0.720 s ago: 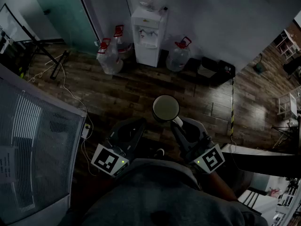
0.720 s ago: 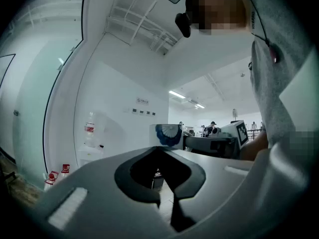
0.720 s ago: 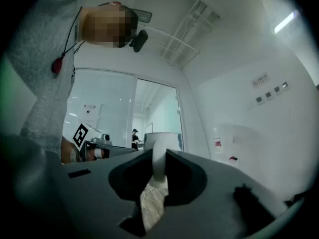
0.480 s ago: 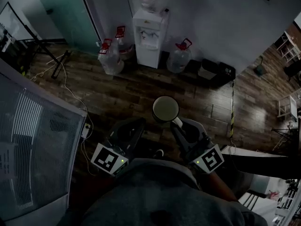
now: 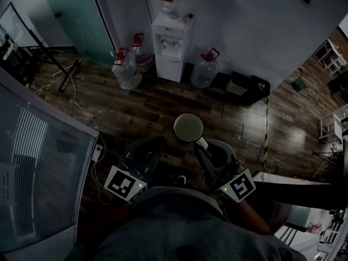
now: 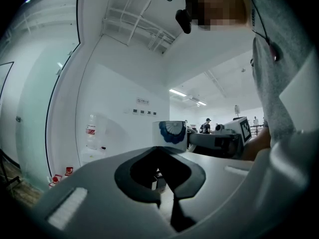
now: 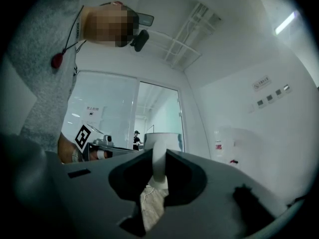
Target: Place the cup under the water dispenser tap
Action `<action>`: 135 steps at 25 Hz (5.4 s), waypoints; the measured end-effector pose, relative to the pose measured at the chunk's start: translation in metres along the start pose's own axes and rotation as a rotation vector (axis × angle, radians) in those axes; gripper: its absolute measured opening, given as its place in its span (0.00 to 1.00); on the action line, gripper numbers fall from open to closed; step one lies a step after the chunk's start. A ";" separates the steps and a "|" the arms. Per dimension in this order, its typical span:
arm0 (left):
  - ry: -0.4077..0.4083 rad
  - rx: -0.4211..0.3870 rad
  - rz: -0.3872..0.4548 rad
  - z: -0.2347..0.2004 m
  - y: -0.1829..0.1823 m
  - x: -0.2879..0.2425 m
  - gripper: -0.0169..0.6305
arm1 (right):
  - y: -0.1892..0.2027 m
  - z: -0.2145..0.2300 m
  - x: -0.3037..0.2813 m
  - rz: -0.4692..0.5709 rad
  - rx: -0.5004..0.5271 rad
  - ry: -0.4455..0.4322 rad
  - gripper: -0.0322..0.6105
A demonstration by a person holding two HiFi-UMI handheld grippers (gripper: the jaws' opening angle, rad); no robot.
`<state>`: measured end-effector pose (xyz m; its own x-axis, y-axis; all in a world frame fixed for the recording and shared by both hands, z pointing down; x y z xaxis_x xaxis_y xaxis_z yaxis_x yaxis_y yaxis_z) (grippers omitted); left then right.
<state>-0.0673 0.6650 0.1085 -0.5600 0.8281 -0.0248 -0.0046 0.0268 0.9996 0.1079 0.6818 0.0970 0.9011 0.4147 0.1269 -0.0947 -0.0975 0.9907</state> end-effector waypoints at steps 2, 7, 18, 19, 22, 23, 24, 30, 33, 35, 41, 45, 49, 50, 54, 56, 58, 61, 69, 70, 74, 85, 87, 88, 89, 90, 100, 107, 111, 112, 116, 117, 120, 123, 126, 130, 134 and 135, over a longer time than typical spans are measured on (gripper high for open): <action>-0.006 0.009 -0.013 -0.003 -0.002 -0.006 0.04 | 0.000 0.007 -0.001 -0.001 0.004 0.006 0.15; -0.006 0.006 -0.015 -0.023 -0.002 -0.024 0.04 | 0.003 0.024 -0.017 0.009 0.021 0.006 0.15; 0.064 0.006 0.021 -0.100 -0.005 -0.092 0.04 | 0.012 0.087 -0.079 -0.028 0.015 0.051 0.15; 0.076 0.005 0.022 -0.108 -0.006 -0.098 0.04 | 0.013 0.093 -0.086 -0.030 0.013 0.059 0.15; 0.104 0.003 0.020 -0.132 -0.005 -0.116 0.04 | 0.016 0.111 -0.105 -0.033 0.011 0.082 0.15; 0.114 0.005 0.022 -0.140 -0.006 -0.122 0.04 | 0.017 0.116 -0.112 -0.037 0.011 0.091 0.15; 0.125 0.008 0.023 -0.148 -0.006 -0.127 0.04 | 0.019 0.121 -0.118 -0.040 0.012 0.101 0.15; 0.179 0.021 -0.012 -0.194 -0.004 -0.147 0.04 | 0.026 0.143 -0.159 -0.045 0.009 0.160 0.15; 0.197 0.054 -0.056 -0.215 -0.004 -0.154 0.04 | 0.031 0.152 -0.178 -0.051 -0.002 0.186 0.15; 0.204 0.058 -0.058 -0.229 -0.002 -0.159 0.04 | 0.034 0.159 -0.188 -0.055 -0.006 0.202 0.15; 0.194 0.059 -0.042 -0.259 0.003 -0.173 0.04 | 0.039 0.176 -0.211 -0.056 -0.006 0.211 0.15; 0.182 0.055 -0.047 -0.264 0.008 -0.190 0.04 | 0.044 0.197 -0.215 -0.056 -0.007 0.205 0.15; 0.159 0.067 -0.054 -0.268 0.009 -0.213 0.04 | 0.050 0.226 -0.216 -0.005 0.005 0.182 0.15; 0.155 0.065 -0.053 -0.268 0.010 -0.219 0.04 | 0.051 0.233 -0.216 0.003 0.005 0.176 0.15; 0.130 0.050 -0.047 -0.272 0.006 -0.257 0.04 | 0.062 0.275 -0.210 -0.020 -0.014 0.161 0.15; 0.118 0.036 -0.024 -0.276 0.001 -0.281 0.04 | 0.063 0.300 -0.209 -0.015 -0.019 0.145 0.15; 0.108 0.023 0.006 -0.278 -0.003 -0.304 0.04 | 0.059 0.324 -0.208 0.014 -0.013 0.120 0.15; 0.086 0.017 0.036 -0.278 -0.010 -0.339 0.04 | 0.058 0.359 -0.205 0.026 -0.011 0.080 0.15; 0.000 0.000 0.026 -0.272 -0.011 -0.414 0.04 | 0.063 0.446 -0.192 0.029 -0.018 0.001 0.15; -0.011 -0.001 0.023 -0.271 -0.011 -0.420 0.04 | 0.065 0.454 -0.190 0.033 -0.024 -0.005 0.15; -0.053 0.012 -0.027 -0.272 -0.002 -0.437 0.04 | 0.073 0.482 -0.189 0.029 -0.029 -0.024 0.15; -0.027 0.059 -0.108 -0.323 0.031 -0.493 0.04 | 0.117 0.546 -0.226 -0.011 -0.087 0.033 0.15; -0.010 0.072 -0.123 -0.343 0.042 -0.506 0.04 | 0.129 0.557 -0.239 -0.020 -0.094 0.060 0.15; 0.001 0.078 -0.132 -0.354 0.047 -0.513 0.04 | 0.136 0.562 -0.246 -0.027 -0.100 0.078 0.15; 0.016 0.083 -0.140 -0.364 0.052 -0.520 0.04 | 0.142 0.568 -0.253 -0.034 -0.107 0.097 0.15; 0.032 0.085 -0.147 -0.375 0.057 -0.528 0.04 | 0.147 0.573 -0.260 -0.039 -0.113 0.118 0.15; 0.175 0.101 -0.206 -0.454 0.127 -0.605 0.04 | 0.223 0.624 -0.320 -0.087 -0.147 0.297 0.15; 0.140 0.124 -0.259 -0.474 0.207 -0.634 0.04 | 0.295 0.656 -0.328 -0.098 -0.130 0.307 0.15; 0.068 0.139 -0.210 -0.478 0.253 -0.648 0.04 | 0.348 0.667 -0.327 -0.072 -0.113 0.296 0.15; 0.053 0.142 -0.197 -0.478 0.265 -0.650 0.04 | 0.360 0.669 -0.326 -0.068 -0.107 0.292 0.15; 0.001 0.118 -0.184 -0.476 0.314 -0.659 0.04 | 0.405 0.673 -0.320 -0.051 -0.094 0.253 0.15; -0.009 0.110 -0.184 -0.476 0.326 -0.661 0.04 | 0.416 0.673 -0.319 -0.047 -0.090 0.246 0.15; -0.034 0.120 -0.171 -0.476 0.360 -0.667 0.04 | 0.453 0.672 -0.316 -0.053 -0.077 0.225 0.15; -0.037 0.121 -0.147 -0.475 0.386 -0.671 0.04 | 0.488 0.671 -0.311 -0.067 -0.058 0.209 0.15; -0.039 0.119 -0.133 -0.476 0.409 -0.674 0.04 | 0.517 0.671 -0.308 -0.064 -0.052 0.213 0.15; -0.054 0.134 -0.128 -0.482 0.439 -0.680 0.04 | 0.555 0.671 -0.308 -0.066 -0.053 0.208 0.15; -0.056 0.129 -0.132 -0.488 0.468 -0.682 0.04 | 0.588 0.665 -0.308 -0.072 -0.053 0.209 0.15; -0.060 0.131 -0.134 -0.489 0.477 -0.682 0.04 | 0.596 0.663 -0.307 -0.077 -0.044 0.208 0.15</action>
<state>-0.0930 -0.1607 0.6072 -0.5110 0.8441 -0.1622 0.0342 0.2085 0.9774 0.0556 -0.1037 0.6162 0.8000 0.5976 0.0531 -0.0511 -0.0204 0.9985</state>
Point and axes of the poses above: the fingertips, and each gripper's own axes: x backward along the fingers, z to its right, y out of its underside, the point moved 6 cm from there along x, backward along the fingers, and after that the axes turned 15 degrees about -y, right-handed, at the moved point
